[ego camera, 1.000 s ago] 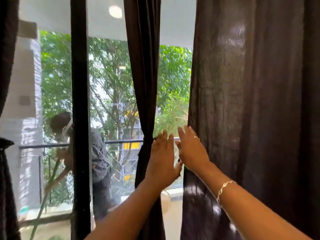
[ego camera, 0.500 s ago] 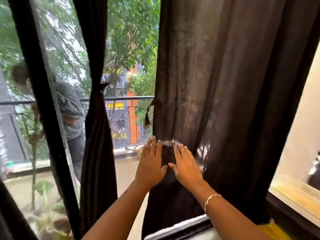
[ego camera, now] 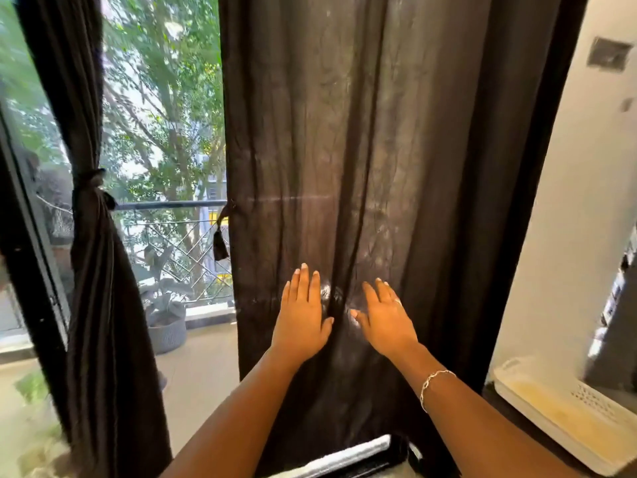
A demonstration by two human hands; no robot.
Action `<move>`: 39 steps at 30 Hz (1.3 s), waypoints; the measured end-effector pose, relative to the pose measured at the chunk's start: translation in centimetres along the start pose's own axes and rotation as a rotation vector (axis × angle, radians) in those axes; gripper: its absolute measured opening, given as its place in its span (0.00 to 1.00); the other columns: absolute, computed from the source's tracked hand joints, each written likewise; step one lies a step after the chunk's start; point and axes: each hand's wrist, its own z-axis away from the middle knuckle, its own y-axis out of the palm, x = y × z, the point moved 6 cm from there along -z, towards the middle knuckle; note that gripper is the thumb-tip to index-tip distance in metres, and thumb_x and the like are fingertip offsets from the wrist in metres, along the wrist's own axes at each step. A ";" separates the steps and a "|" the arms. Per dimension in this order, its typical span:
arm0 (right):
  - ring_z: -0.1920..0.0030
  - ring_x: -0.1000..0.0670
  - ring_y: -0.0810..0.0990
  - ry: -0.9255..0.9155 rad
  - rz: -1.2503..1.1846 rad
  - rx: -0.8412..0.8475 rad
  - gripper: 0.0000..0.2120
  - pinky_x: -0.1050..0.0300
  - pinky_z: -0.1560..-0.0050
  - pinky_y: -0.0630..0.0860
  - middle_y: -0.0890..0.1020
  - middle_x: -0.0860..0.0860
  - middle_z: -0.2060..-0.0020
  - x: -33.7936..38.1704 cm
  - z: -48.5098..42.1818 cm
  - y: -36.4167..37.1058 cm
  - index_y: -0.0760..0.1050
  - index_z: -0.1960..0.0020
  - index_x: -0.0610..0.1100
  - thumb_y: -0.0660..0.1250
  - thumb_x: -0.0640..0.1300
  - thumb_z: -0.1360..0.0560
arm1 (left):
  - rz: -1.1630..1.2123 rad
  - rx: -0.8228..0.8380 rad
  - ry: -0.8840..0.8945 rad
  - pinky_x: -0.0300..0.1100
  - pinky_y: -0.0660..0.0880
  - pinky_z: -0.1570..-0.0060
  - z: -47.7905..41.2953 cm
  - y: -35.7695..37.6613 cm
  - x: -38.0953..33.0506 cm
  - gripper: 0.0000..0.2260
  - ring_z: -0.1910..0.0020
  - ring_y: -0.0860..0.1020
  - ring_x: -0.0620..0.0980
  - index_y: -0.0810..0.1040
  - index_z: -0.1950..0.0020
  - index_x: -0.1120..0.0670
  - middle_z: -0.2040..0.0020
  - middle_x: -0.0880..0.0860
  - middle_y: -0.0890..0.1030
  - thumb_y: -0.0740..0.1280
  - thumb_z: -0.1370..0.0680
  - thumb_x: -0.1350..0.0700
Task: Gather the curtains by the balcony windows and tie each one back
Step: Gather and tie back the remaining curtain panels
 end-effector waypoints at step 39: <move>0.34 0.36 0.66 0.005 -0.644 -0.769 0.41 0.42 0.38 0.67 0.65 0.38 0.33 10.0 -31.0 -31.0 0.59 0.30 0.37 0.68 0.62 0.31 | 0.404 -0.938 -0.029 0.39 0.65 0.42 -28.3 -31.3 12.7 0.31 0.34 0.70 0.58 0.59 0.27 0.58 0.31 0.58 0.69 0.69 0.26 0.56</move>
